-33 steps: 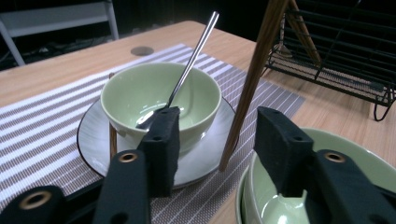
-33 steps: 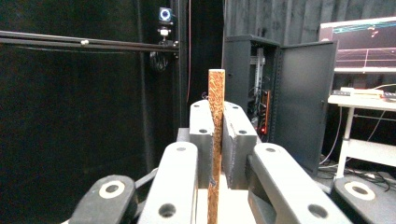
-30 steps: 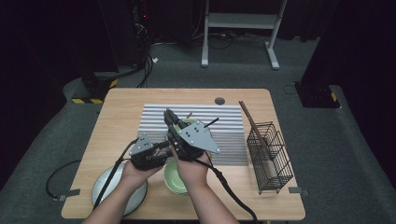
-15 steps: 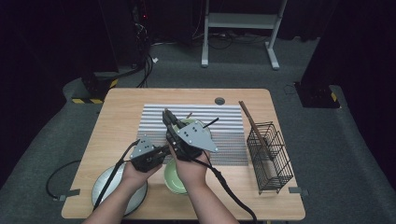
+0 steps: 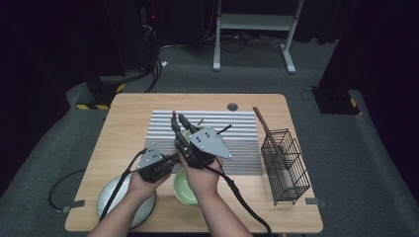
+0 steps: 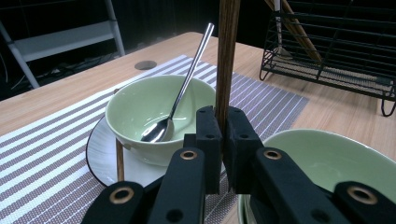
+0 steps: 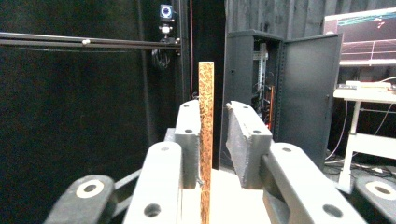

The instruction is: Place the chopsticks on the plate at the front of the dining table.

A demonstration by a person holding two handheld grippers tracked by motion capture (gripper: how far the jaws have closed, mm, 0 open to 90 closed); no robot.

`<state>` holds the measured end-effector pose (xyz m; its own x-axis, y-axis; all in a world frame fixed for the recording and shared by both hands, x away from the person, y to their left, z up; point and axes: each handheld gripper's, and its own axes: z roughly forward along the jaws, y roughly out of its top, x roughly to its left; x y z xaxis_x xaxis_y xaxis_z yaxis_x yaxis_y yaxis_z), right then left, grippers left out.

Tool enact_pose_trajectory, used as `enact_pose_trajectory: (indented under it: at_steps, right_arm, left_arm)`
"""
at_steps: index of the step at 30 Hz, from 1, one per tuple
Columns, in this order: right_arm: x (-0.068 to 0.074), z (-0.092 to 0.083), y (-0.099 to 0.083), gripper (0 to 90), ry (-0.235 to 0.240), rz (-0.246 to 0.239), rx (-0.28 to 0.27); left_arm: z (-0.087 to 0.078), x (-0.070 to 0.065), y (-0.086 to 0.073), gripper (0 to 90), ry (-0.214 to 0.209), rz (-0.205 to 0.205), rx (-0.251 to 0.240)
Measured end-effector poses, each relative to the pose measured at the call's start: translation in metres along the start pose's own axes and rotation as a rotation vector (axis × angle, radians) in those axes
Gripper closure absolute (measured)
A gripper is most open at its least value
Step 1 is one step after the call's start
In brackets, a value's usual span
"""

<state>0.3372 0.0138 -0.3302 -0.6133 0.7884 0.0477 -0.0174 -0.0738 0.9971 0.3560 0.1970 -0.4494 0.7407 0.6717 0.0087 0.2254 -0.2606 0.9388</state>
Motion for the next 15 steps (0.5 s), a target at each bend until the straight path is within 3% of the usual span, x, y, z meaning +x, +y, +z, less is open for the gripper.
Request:
enact_pose_trajectory:
  at_steps: [10,15]
  right_arm:
    - [0.001,-0.007,-0.005,68.6,-0.015,-0.058,0.023]
    - [0.002,-0.012,-0.014,78.0,-0.017,-0.1,0.046]
  left_arm:
    - [-0.001,0.003,-0.001,85.1,0.008,-0.033,0.007]
    - [-0.001,0.004,-0.001,85.1,0.01,-0.035,0.014]
